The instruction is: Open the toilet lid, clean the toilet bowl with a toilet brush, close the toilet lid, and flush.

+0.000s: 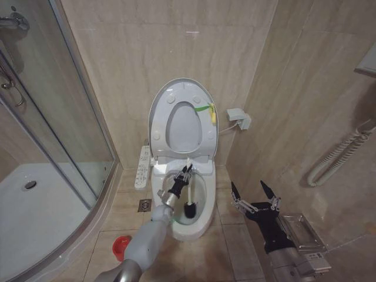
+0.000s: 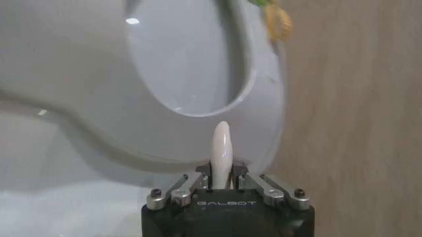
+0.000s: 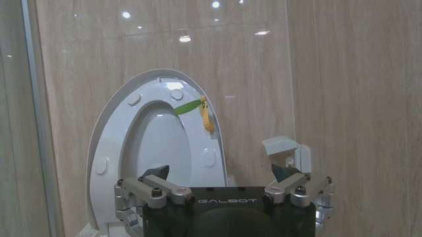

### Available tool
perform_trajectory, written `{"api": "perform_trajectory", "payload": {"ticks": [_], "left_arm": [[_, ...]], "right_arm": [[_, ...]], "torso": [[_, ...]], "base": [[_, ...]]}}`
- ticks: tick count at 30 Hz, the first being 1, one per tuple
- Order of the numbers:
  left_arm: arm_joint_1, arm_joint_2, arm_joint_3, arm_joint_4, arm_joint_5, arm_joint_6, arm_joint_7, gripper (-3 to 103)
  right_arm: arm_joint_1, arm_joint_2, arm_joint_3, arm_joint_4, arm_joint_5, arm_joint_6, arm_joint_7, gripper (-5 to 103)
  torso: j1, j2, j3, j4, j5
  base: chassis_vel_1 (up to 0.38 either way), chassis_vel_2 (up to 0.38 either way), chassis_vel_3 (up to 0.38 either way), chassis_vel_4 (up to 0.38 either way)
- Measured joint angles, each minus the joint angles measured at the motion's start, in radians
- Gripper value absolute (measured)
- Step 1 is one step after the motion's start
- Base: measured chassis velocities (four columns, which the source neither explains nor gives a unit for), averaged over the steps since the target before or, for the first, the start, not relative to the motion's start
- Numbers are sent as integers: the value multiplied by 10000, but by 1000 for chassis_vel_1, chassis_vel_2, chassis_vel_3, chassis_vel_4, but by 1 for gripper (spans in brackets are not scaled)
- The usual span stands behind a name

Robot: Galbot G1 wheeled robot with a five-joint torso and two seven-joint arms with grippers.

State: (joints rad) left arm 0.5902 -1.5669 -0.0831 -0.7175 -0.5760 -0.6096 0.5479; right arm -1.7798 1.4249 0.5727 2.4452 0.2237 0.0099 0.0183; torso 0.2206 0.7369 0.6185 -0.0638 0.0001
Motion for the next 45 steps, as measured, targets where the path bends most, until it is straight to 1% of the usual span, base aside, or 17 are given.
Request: {"api": "perform_trajectory", "payload": {"ticks": [1,2,4,10,13,16,22,25,27,28,30,31,35,38,42,44,45], "left_arm": [[0,0,0,0,0,0,0,20],[14,96,-88,-9,658,-189,13,20],[5,183,-118,-100,1059,-324,11,20],[-1,312,-68,-482,1255,-353,-28,20],[13,368,-64,-581,995,-473,-134,20],[-134,150,-196,-169,615,-1165,-209,20],[-70,105,-166,-96,352,-1253,-219,20],[-18,30,-77,-56,-605,-1106,-8,20],[-24,12,-78,-38,-697,-1101,28,20],[-28,-24,-79,-8,-1064,-1055,126,20],[-27,-29,-78,-10,-1157,-1031,136,20],[-22,-63,-81,-11,-1498,-953,177,20],[-53,-64,-193,227,-1097,-1034,306,20],[-110,-9,-314,602,110,-1368,334,20],[-134,-119,-324,677,232,-1401,333,20],[-153,-212,-303,669,-40,-1359,335,20],[-164,-312,-254,605,-421,-1246,347,20]], "right_arm": [[0,0,0,0,0,0,0,100],[0,0,0,0,0,0,2,100],[0,0,0,0,1,0,2,100],[0,0,0,0,0,0,2,100],[0,0,0,0,0,0,3,100],[0,0,0,-1,0,0,2,100],[0,0,0,0,0,0,2,100],[0,0,0,0,0,0,2,100],[0,0,0,0,0,0,2,100],[0,0,0,0,0,0,2,100],[0,0,0,-1,0,0,2,100],[0,0,0,0,0,0,2,100],[0,0,0,-1,0,0,3,100],[0,0,0,0,0,-1,2,100],[0,0,0,0,1,0,2,100],[-1,0,0,0,0,0,3,100],[0,0,0,0,0,0,2,100]], "torso": [[0,0,0,0,0],[0,0,0,0,-3],[0,0,1,0,-1],[1,-1,2,-4,-2],[1,-1,2,0,-1],[1,-1,1,-3,-2],[1,-1,2,-2,-1],[1,-1,1,0,-1],[1,-1,1,0,-1],[1,-1,2,-2,-1],[1,-1,1,-3,-1],[1,-1,2,-2,-1],[1,-1,1,-2,-1],[1,-1,1,2,0],[1,-1,1,2,0],[1,-1,1,-2,0],[1,-1,1,-1,0]], "base": [[0,0,0,0],[0,0,0,0],[0,0,0,0],[0,0,0,0],[0,0,0,0],[0,0,0,0],[0,0,0,0],[0,0,0,0],[0,0,0,0],[0,0,0,0],[0,0,0,0],[0,0,0,0],[0,0,0,0],[0,0,0,0],[0,0,0,0],[0,0,0,0],[0,0,0,0]]}}
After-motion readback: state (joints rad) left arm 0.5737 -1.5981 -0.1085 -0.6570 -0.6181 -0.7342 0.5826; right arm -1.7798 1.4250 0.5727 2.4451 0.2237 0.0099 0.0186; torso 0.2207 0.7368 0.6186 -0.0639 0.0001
